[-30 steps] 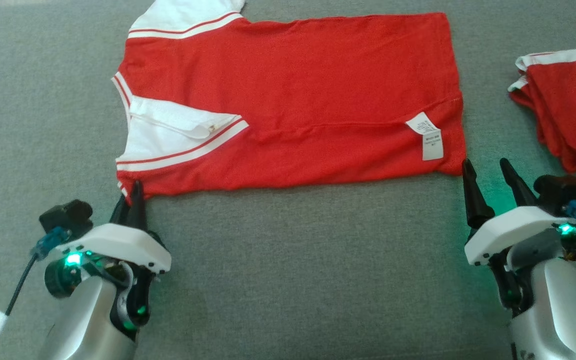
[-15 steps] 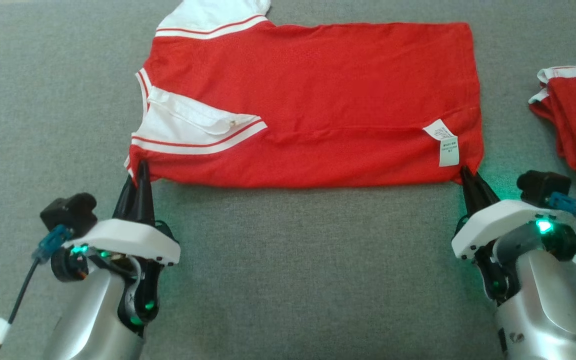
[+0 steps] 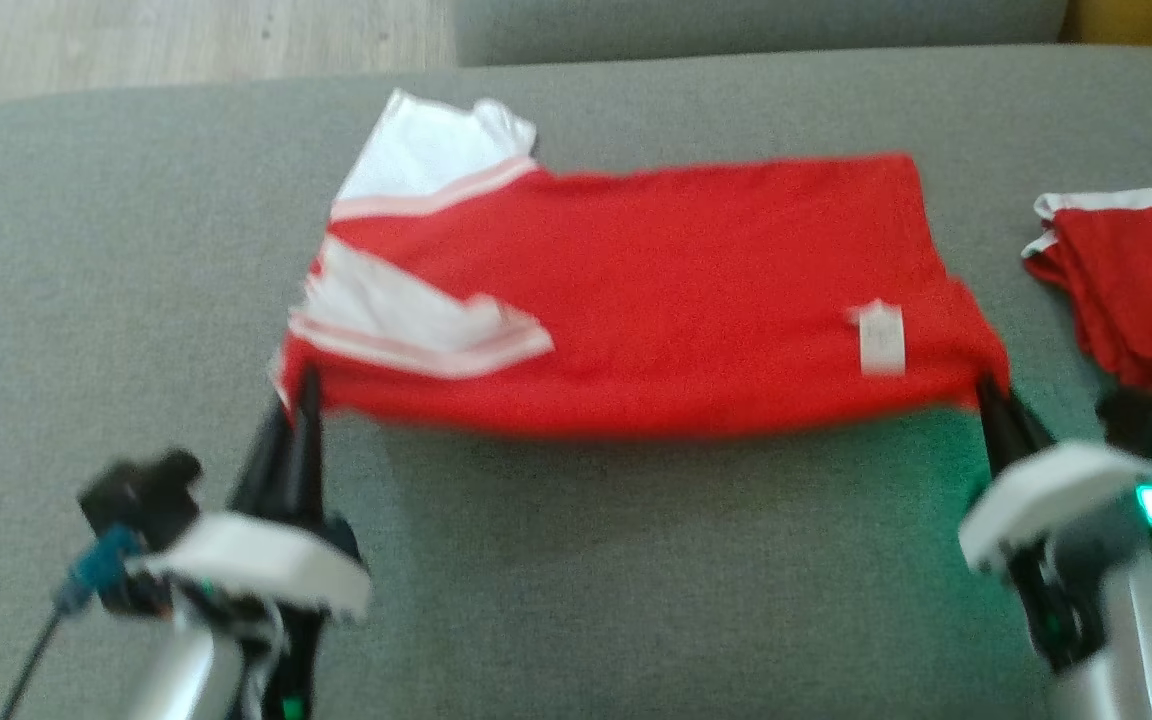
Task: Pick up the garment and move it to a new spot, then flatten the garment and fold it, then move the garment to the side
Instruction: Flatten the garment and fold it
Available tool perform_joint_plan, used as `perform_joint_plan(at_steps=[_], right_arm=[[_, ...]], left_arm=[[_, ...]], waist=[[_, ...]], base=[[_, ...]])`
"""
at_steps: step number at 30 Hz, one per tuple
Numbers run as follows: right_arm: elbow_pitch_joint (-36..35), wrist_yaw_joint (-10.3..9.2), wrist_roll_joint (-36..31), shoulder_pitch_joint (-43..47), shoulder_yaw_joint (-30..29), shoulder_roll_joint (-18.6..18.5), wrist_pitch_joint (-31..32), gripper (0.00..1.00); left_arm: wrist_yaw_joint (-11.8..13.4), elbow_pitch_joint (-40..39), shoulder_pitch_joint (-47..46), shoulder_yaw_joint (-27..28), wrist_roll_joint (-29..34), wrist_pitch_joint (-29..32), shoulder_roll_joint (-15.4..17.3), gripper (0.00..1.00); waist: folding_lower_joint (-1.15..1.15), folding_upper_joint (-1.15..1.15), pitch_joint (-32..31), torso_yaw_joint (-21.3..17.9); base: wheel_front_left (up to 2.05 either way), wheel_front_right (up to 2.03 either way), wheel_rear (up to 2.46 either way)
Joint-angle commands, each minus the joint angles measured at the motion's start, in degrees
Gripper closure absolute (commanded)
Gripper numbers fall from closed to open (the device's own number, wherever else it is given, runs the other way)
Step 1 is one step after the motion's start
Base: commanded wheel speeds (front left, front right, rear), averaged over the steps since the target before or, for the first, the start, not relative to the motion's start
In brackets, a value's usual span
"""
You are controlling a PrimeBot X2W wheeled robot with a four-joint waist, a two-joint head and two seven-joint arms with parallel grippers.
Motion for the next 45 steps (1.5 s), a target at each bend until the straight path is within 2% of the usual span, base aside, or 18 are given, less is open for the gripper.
perform_joint_plan(at_steps=[1, 6, 12, 13, 14, 15, 16, 17, 18, 22, 26, 33, 36, 37, 41, 45], right_arm=[[-3.34, -0.04, -0.74, 1.25, 0.70, -0.26, 1.08, 1.00], [-10.72, -0.04, -0.57, 10.03, 0.00, -0.26, 6.13, 1.00], [-12.79, -0.04, 0.70, 15.27, -0.75, -0.26, 6.94, 1.00], [-12.67, -0.04, 0.86, 15.51, -0.75, -0.26, 6.77, 0.87], [-12.44, -0.04, 0.83, 15.67, -0.76, -0.26, 6.59, 0.64], [-12.20, -0.04, 0.58, 15.80, -0.63, -0.26, 6.50, 0.29], [-12.01, -0.04, 0.40, 15.89, -0.37, -0.26, 6.40, 0.00], [-11.88, -0.04, 0.42, 15.94, -0.13, -0.26, 6.29, 0.00], [-11.85, -0.04, 0.51, 15.96, 0.08, -0.26, 6.14, 0.00], [-12.55, -0.04, 0.12, 15.52, -0.69, -0.26, 4.46, 0.00], [-14.88, -0.04, -0.40, 13.28, -1.33, -0.26, 2.28, 0.00], [-19.81, -0.04, -2.16, 6.08, -0.65, -0.26, 0.77, 0.00], [-20.62, -0.04, -2.83, 2.34, 1.32, -0.26, 1.24, 0.00], [-20.62, -0.04, -2.83, 2.34, 1.32, -0.26, 1.24, 0.00], [-20.91, -0.04, -2.96, -2.68, 4.43, -0.26, 1.45, 0.00], [-20.72, -0.04, -2.35, -6.65, 7.16, -0.26, 0.85, 0.00]], left_arm=[[0.46, -3.34, 0.37, 1.51, 0.07, 0.70, 1.50, 1.00], [3.19, -9.13, 9.60, 0.42, -0.92, 3.96, 2.78, 1.00], [4.24, -7.14, 15.15, -0.01, -2.10, 3.01, 1.84, 1.00], [4.29, -6.51, 15.33, -0.17, -2.07, 2.96, 1.74, 1.00], [4.28, -5.92, 15.33, -0.36, -2.01, 2.99, 1.69, 1.00], [4.30, -5.42, 15.22, -0.42, -1.99, 2.98, 1.64, 1.00], [4.30, -5.07, 15.02, -0.48, -1.83, 2.94, 1.72, 0.61], [4.21, -4.88, 14.72, -0.49, -1.70, 2.92, 1.86, 0.34], [4.15, -4.82, 14.38, -0.39, -1.61, 2.91, 2.06, 0.00], [4.01, -5.58, 11.95, 0.50, -0.52, 2.76, 3.68, 0.00], [3.50, -7.56, 6.12, 1.67, 1.56, 4.14, 6.86, 0.00], [0.52, -9.89, -13.81, 3.03, 5.38, 11.51, 13.46, 0.00], [-1.72, -7.60, -23.31, 2.25, 6.31, 16.42, 15.55, 0.00], [-1.72, -7.60, -23.31, 2.25, 6.31, 16.42, 15.55, 0.00], [-5.22, -2.14, -33.58, 0.22, 7.10, 22.47, 17.31, 0.00], [-7.41, 4.25, -39.82, -1.76, 7.63, 27.66, 18.14, 0.00]], waist=[[0.01, 0.00, -0.76, -0.04], [0.01, 0.00, -1.47, -0.21], [0.01, 0.00, -1.44, -0.63], [0.01, 0.00, -1.38, -0.73], [0.01, 0.00, -1.30, -0.79], [0.01, 0.00, -1.20, -0.82], [0.01, 0.00, -1.10, -0.90], [0.01, 0.00, -0.99, -0.99], [0.01, 0.00, -0.83, -1.09], [0.01, 0.00, 0.14, -1.62], [0.01, 0.00, 1.59, -2.25], [0.01, 0.00, 6.33, -4.31], [0.01, 0.00, 9.21, -5.94], [0.01, 0.00, 9.21, -5.94], [0.01, 0.00, 13.52, -8.55], [0.01, 0.00, 17.52, -11.28]], base=[[0.00, 0.00, 0.00], [0.00, 0.00, 0.00], [0.00, 0.00, 0.00], [0.00, 0.00, 0.00], [0.00, 0.00, 0.00], [0.00, 0.00, 0.00], [0.00, 0.00, 0.00], [0.00, 0.00, 0.00], [0.00, 0.00, 0.00], [0.00, 0.00, 0.00], [0.00, 0.00, 0.00], [0.00, 0.00, 0.00], [0.00, 0.00, 0.00], [0.00, 0.00, 0.00], [0.00, 0.00, 0.00], [0.00, 0.00, 0.00]])
